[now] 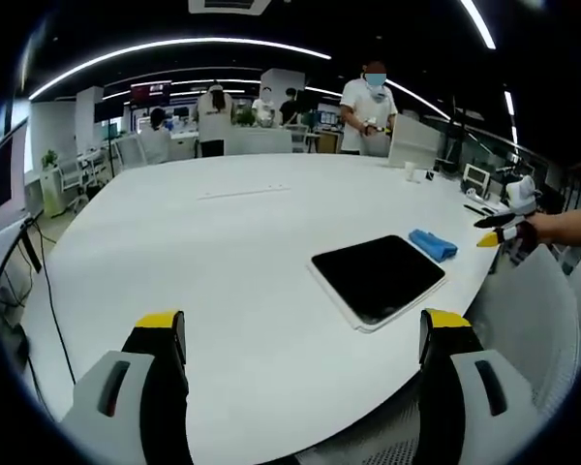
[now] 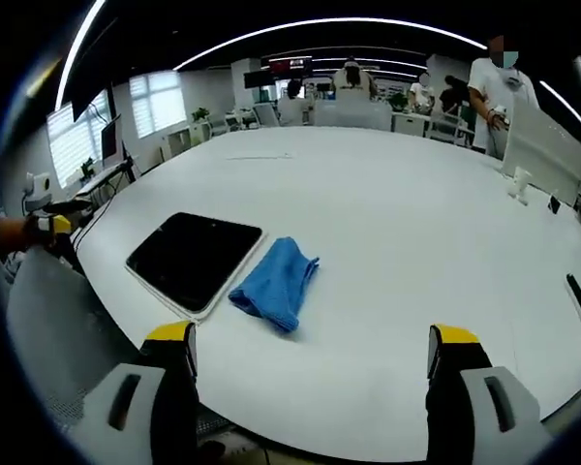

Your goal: Wipe the mirror surface with the cleaning cloth until all visible marks leave the cleaned area.

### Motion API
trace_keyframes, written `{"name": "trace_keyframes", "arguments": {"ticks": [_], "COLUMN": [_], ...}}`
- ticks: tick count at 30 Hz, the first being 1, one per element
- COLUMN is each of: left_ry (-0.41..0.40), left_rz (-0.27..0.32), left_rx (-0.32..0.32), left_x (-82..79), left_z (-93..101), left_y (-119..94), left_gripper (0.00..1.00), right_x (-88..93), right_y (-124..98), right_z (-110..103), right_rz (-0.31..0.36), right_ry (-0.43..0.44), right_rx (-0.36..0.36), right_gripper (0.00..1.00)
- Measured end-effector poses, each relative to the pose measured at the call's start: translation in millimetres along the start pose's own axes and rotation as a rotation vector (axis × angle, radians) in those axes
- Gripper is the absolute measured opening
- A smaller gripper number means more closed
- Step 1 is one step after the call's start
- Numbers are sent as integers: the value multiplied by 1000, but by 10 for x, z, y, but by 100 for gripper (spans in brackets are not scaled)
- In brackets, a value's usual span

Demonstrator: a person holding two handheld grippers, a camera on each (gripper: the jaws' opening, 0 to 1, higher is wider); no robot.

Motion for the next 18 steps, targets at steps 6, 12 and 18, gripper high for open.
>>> {"name": "trace_keyframes", "arguments": {"ticks": [6, 12, 18], "left_ry": [6, 42, 39], "left_rz": [-9, -16, 0], "left_rx": [6, 13, 14], "left_x": [-8, -31, -96], "left_z": [-37, -46, -47], "left_y": [-29, -18, -43], "left_gripper": [99, 99, 99], "right_x": [-21, -33, 32], "right_y": [17, 23, 33], "right_z": [-81, -122, -127], "right_rz": [9, 6, -56], "right_ry": [-35, -44, -16], "right_rx": [-40, -46, -45], "right_gripper": [98, 98, 98]}}
Point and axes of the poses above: the point that each gripper's makers call its tool centre point, and the gripper's own axes: y roughly forward along the fingers, z roughly to its right, x roughly out of its underside, the point moved 3 cm from there along -y, roughly backward along the fingers, and after that the axes turned 15 degrees about x, right-handed, at the moved point
